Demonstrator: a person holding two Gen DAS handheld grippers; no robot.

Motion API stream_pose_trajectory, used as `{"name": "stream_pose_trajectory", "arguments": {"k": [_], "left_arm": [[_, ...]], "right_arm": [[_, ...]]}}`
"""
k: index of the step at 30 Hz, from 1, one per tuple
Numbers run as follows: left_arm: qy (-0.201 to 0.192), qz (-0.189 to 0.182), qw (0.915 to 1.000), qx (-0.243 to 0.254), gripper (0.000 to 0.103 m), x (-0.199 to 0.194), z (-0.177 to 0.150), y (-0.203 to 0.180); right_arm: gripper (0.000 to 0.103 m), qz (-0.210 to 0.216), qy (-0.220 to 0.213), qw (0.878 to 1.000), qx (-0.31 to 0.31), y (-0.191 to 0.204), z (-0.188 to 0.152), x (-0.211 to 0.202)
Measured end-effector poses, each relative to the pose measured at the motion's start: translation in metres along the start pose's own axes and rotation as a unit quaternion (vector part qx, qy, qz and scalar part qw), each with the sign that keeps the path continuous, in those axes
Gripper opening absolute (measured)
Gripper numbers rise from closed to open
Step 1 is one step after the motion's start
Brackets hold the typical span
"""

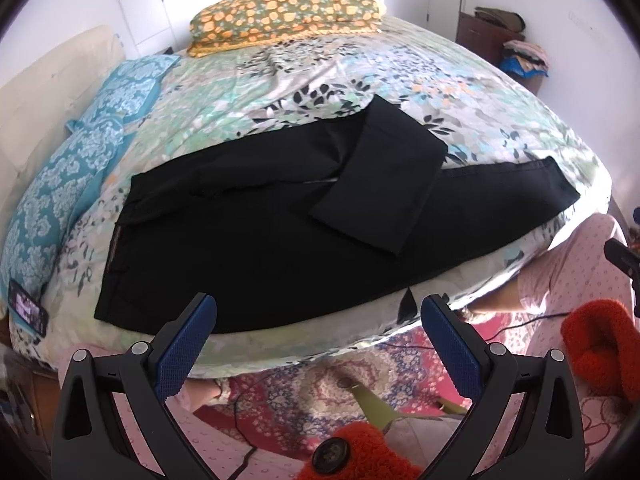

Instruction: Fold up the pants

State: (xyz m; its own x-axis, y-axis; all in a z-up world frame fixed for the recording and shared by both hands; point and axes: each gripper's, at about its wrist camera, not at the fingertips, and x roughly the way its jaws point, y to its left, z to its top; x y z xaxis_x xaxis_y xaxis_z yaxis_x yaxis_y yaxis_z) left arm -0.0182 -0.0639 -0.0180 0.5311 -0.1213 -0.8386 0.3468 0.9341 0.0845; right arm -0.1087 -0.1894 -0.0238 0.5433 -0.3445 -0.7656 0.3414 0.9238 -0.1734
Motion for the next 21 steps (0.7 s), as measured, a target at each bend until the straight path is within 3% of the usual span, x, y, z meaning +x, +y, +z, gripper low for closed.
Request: {"name": "stream_pose_trajectory", "arguments": {"k": [21], "left_arm": [[0.009, -0.008, 0.9995, 0.029, 0.102, 0.003, -0.003, -0.014]], "right_arm": [[0.103, 0.001, 0.006, 1.0, -0.001, 0.002, -0.001, 0.002]]}}
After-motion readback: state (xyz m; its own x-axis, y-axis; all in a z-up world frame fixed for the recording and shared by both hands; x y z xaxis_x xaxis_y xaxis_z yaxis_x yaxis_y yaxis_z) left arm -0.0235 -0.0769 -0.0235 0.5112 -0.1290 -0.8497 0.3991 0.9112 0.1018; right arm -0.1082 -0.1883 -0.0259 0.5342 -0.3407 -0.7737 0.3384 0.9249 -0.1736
